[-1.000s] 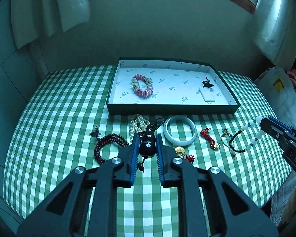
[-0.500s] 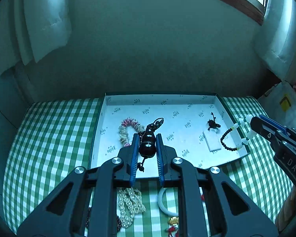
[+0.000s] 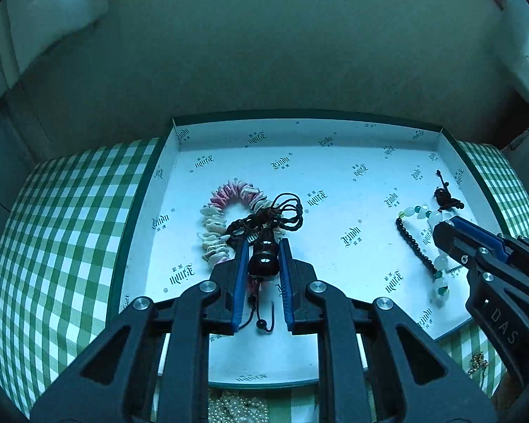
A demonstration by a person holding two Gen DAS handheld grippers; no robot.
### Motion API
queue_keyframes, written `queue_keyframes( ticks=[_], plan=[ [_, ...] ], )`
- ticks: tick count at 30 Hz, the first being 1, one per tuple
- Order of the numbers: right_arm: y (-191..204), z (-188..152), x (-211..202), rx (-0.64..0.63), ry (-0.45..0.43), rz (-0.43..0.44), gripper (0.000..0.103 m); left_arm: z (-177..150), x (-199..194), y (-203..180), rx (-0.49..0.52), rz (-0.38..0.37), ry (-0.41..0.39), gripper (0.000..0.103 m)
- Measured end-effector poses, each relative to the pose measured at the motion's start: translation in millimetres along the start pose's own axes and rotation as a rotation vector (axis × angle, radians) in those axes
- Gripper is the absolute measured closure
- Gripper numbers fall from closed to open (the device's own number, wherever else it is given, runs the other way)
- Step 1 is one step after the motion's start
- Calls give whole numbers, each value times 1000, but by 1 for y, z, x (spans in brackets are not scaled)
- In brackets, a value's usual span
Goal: Organize jewelry
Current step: 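Carry both items into the box and open both grippers, then lift both grippers out of the box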
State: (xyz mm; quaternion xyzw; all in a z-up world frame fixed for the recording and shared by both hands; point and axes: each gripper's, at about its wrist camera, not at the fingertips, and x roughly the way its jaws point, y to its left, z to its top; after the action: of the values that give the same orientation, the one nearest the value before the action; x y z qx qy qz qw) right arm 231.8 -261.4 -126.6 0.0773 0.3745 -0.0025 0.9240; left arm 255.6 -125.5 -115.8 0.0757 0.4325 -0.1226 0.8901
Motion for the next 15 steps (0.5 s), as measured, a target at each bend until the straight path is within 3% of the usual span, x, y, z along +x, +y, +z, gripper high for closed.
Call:
queue_keyframes(
  ticks=[2, 4, 9, 15],
  plan=[
    [-2, -1, 7, 13, 14, 5, 89, 0, 3, -2, 1, 7, 1, 83],
    [-3, -3, 12, 21, 25, 10, 89, 1, 5, -1, -11, 10, 2, 60],
    [-4, -5, 10, 20, 21, 7, 88, 1, 6, -8, 7, 2, -6, 36],
    [-13, -8, -19, 53, -15, 27, 86, -2, -9, -10, 6, -2, -11, 25]
  ],
)
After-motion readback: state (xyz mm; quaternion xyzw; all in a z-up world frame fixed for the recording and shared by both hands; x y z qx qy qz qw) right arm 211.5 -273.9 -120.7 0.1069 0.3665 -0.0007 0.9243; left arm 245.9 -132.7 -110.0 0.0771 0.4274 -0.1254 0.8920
